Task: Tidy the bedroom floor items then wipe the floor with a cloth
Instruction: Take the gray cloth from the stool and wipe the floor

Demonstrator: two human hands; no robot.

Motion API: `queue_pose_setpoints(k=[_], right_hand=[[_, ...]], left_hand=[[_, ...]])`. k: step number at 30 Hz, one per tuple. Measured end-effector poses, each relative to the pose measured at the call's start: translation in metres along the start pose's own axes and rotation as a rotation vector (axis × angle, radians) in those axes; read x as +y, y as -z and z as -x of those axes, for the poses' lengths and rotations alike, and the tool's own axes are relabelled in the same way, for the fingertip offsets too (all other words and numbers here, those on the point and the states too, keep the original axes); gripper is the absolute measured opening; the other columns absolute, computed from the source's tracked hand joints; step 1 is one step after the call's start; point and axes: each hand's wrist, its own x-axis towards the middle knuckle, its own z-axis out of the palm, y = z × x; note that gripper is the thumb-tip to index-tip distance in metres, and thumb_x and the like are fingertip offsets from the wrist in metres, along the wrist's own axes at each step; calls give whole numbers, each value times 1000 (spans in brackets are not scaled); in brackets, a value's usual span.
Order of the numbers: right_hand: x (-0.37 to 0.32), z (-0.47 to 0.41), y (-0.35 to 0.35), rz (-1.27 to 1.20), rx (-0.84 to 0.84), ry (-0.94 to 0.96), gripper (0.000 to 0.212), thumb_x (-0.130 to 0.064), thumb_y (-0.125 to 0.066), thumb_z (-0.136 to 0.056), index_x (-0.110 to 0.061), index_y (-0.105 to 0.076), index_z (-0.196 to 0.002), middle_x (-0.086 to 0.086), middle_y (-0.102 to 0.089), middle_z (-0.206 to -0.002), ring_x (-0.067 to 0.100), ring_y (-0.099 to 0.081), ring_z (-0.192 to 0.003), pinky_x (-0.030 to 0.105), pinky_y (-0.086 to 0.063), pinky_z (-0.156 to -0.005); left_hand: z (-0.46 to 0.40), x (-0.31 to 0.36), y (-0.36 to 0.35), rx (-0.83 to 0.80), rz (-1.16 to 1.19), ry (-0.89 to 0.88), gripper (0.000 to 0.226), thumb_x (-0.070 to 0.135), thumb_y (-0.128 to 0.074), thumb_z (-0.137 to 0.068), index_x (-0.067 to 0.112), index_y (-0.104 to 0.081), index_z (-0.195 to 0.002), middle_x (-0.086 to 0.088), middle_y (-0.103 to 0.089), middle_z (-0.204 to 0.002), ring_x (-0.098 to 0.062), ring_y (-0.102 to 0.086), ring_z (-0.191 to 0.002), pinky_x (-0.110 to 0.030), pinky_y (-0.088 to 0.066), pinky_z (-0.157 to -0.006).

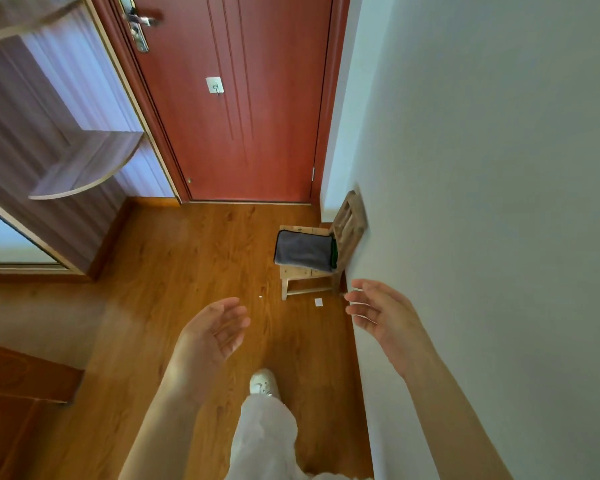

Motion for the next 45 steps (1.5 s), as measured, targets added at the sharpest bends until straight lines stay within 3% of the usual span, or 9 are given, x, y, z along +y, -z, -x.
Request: queue_pose_setpoints(k=[5, 14, 21, 27, 33, 36, 41, 45], right_hand=[[-16, -80, -16, -10, 23, -1, 16, -20, -50, -95, -17, -66, -95, -2, -72, -78, 12, -68, -73, 18, -54, -63], [-62, -219, -52, -143, 44, -31, 17, -20, -50, -95, -13, -65, -102, 3, -70, -83, 16, -67, -74, 23, -53, -65], [-76, -296, -50, -205, 111, -112, 16, -20, -52, -94, -12, -64, -100, 4, -71, -80, 16, -67, -72, 24, -52, -64], [-86, -376, -45, -163, 23, -153, 18, -18, -50, -94, -9, -64, -103, 6, -71, -82, 17, -67, -69, 24, -54, -61], [-78, -463, -40, 102, -62, -229, 15, -14, -49, -96, -14, -64, -98, 6, -70, -85, 14, -65, -68, 22, -52, -62], [-66, -507, -34, 259, -77, -281, 15, -11, -48, -96, -12, -62, -102, 5, -68, -86, 15, -64, -71, 20, -51, -63], [-19, -570, -24, 461, -90, -394, 14, -12, -46, -97, -13, -60, -100, 3, -65, -85, 11, -61, -67, 14, -48, -56], [34, -598, -14, 599, -108, -473, 16, -6, -47, -94, -15, -60, -90, 7, -62, -80, 16, -59, -68, 21, -48, -59]], left_hand=[[-85, 31, -17, 2, -21, -10, 25, 18, -39, -98, 11, -63, -101, -2, -70, -86, -15, -67, -79, -26, -52, -69], [-227, 104, -55, -39, -141, -9, 24, 21, -40, -99, 14, -62, -103, -3, -69, -93, -20, -64, -94, -31, -46, -79], [-309, 126, -84, -45, -147, 48, 20, 16, -44, -96, 12, -62, -100, -5, -68, -91, -21, -64, -88, -30, -47, -75], [-375, 123, -106, -51, -129, 44, 21, 15, -41, -97, 11, -61, -99, -5, -66, -88, -17, -65, -81, -30, -47, -75], [-447, 103, -115, 34, -7, 137, 23, 12, -38, -97, 8, -59, -105, -7, -65, -89, -16, -67, -73, -25, -53, -63], [-481, 90, -117, 120, 26, 206, 21, 10, -39, -98, 9, -59, -102, -8, -64, -89, -20, -62, -78, -29, -49, -67], [-538, 55, -97, 196, -98, 328, 18, 7, -41, -96, 11, -59, -94, -6, -64, -82, -11, -66, -64, -23, -49, -58], [-579, 22, -77, 234, -189, 453, 17, 2, -44, -95, 8, -60, -93, -1, -69, -66, -9, -66, -52, -14, -46, -44]])
